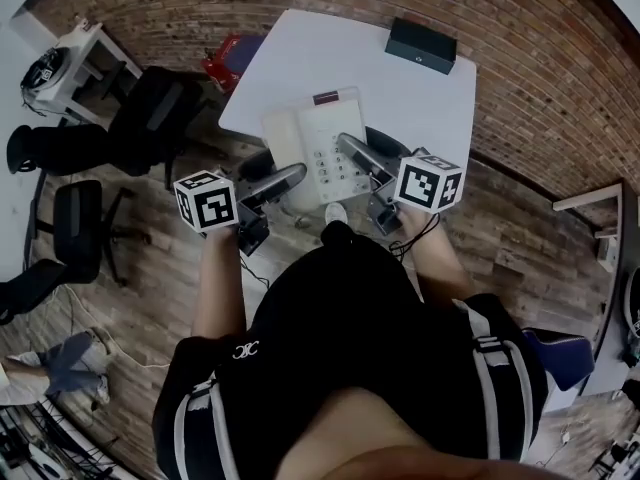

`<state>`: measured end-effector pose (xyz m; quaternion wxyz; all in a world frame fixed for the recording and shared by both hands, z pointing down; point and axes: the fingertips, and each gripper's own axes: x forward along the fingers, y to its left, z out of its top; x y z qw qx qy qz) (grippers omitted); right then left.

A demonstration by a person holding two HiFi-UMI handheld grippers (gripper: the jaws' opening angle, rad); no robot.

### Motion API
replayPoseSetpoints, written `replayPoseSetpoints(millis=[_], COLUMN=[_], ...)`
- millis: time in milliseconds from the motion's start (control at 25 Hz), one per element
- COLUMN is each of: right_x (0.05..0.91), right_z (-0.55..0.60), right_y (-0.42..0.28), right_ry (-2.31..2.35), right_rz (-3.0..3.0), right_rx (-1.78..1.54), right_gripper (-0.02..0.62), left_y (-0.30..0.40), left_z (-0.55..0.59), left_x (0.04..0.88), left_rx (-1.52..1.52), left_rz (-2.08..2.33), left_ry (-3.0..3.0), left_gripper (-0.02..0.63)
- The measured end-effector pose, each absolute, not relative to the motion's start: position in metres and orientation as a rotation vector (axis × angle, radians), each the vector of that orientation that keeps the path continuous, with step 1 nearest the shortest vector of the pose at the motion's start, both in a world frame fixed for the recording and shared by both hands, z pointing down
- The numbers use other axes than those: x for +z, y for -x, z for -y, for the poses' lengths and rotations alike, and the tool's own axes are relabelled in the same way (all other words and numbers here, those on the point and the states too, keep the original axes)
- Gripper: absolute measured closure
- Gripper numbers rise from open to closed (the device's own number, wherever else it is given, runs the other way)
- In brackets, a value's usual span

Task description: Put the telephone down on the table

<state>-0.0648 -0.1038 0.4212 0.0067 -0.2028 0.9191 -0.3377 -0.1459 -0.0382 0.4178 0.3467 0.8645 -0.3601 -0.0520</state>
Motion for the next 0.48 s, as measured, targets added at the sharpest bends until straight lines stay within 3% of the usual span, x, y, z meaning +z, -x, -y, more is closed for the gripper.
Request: replayPoseSetpoints(millis=[480], right_x=[0.441], right_z=[0.273], right_y=[0.102], right_ry=[0.64], right_rz=[-2.886], right_rx=[-1.177], right_gripper=[0.357], left_y=[0.181], left_z=[0.206], left_x=[0.436], left_rx=[-0.092], left_rz=[0.902], left_ry=[-2.154], left_gripper=[0.232])
